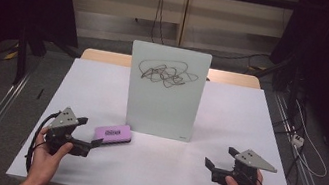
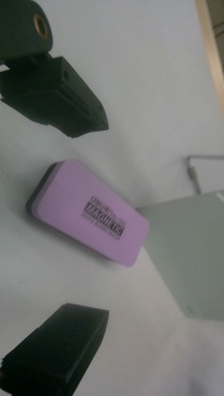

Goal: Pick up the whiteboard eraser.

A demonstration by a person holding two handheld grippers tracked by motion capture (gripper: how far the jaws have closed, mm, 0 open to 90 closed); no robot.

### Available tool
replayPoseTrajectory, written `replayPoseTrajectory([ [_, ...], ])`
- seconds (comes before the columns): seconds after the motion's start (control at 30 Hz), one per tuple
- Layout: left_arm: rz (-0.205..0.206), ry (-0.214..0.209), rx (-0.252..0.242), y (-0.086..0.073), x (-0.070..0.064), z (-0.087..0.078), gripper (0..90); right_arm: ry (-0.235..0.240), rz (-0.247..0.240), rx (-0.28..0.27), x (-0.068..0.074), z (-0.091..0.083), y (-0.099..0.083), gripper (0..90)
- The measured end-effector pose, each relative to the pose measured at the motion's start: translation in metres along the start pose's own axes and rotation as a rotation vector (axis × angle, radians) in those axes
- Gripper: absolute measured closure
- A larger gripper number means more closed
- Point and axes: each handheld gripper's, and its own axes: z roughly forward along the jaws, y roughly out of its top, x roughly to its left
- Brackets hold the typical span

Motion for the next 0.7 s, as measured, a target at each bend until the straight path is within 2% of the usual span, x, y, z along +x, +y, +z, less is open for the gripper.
replayPoseTrajectory([
  [0.2, 0.056, -0.037, 0.047, 0.005, -0.005, 0.006, 8.3, 0.003, 0.000, -0.001, 0.001, 0.002, 0.001, 6.7],
  [0.27, 0.044, -0.073, 0.070, 0.007, -0.005, 0.008, 8.4, 0.006, 0.004, -0.004, 0.000, 0.002, 0.001, 6.6],
  [0.3, 0.047, -0.074, 0.091, 0.010, -0.004, 0.009, 8.3, 0.004, 0.007, -0.008, 0.000, 0.001, 0.002, 6.6],
  [0.37, 0.056, -0.092, 0.101, 0.015, -0.005, 0.010, 8.3, 0.008, 0.009, -0.008, 0.000, 0.001, 0.002, 6.6],
  [0.57, 0.099, -0.097, 0.140, 0.032, -0.008, 0.015, 8.3, 0.016, 0.002, -0.005, 0.001, 0.002, 0.002, 6.5],
  [0.7, 0.101, -0.123, 0.152, 0.038, -0.006, 0.021, 8.2, 0.020, 0.003, -0.002, 0.001, 0.002, 0.002, 6.5],
])
